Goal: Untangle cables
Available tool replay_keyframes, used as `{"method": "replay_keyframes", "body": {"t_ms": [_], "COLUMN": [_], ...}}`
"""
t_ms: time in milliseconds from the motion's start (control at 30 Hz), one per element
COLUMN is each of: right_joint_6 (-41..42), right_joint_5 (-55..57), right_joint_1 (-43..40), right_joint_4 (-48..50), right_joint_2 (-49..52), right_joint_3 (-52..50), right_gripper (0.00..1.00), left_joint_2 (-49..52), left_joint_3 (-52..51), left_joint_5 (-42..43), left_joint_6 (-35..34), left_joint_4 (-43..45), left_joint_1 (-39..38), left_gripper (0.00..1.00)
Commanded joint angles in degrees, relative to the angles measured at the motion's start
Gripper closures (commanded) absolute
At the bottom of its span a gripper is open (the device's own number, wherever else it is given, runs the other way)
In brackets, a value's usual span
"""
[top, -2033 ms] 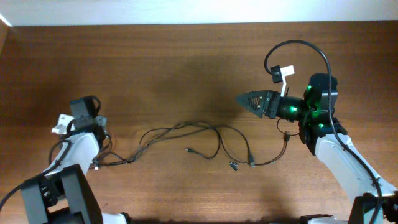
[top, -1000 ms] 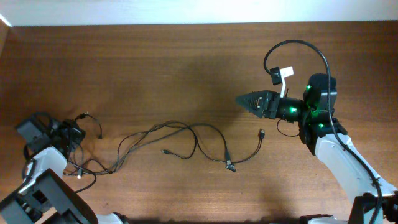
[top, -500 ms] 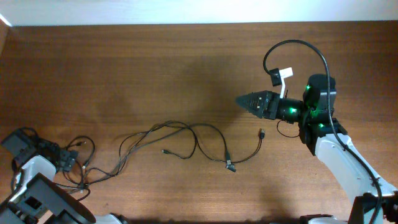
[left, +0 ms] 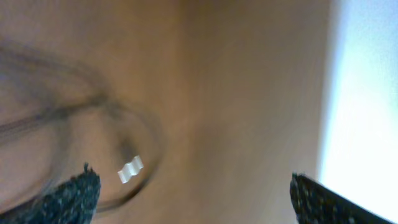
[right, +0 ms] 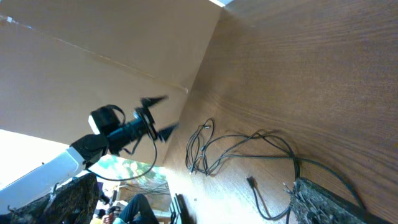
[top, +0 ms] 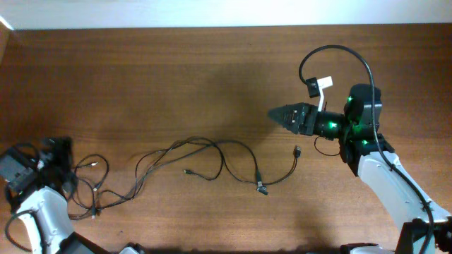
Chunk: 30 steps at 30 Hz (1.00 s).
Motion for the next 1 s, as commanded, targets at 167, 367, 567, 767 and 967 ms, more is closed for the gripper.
{"method": "replay_keyframes", "body": {"t_ms": [167, 367, 567, 767, 967], "right_joint_6": [-0.74, -0.74, -0.76, -0.76, -0.76], "right_joint_5": [0.48, 0.48, 0.52, 0.48, 0.46], "right_joint_1": [0.15, 0.15, 0.15, 0.15, 0.15], "right_joint_4": [0.00, 0.00, 0.02, -0.02, -0.02], "right_joint_2": [0.24, 0.24, 0.24, 0.24, 0.24], "right_joint_3": [0.11, 0.11, 0.11, 0.11, 0.11], "right_gripper": [0.01, 0.01, 0.01, 0.01, 0.01], "left_joint_2": [-0.02, -0.02, -0.02, 0.00, 1.09], "left_joint_3": [-0.72, -0.74, -1.27, -5.33, -7.19], "left_joint_5": [-8.90, -18.51, -18.49, -18.49, -18.53], "left_joint_6": [24.83, 24.83, 24.83, 24.76, 22.62], "left_joint_4": [-19.47, -22.67, -20.63, -12.74, -7.61], "left_joint_1": [0.11, 0.11, -0.44, -7.21, -13.66], "left_gripper": [0.01, 0.01, 0.01, 0.01, 0.01]}}
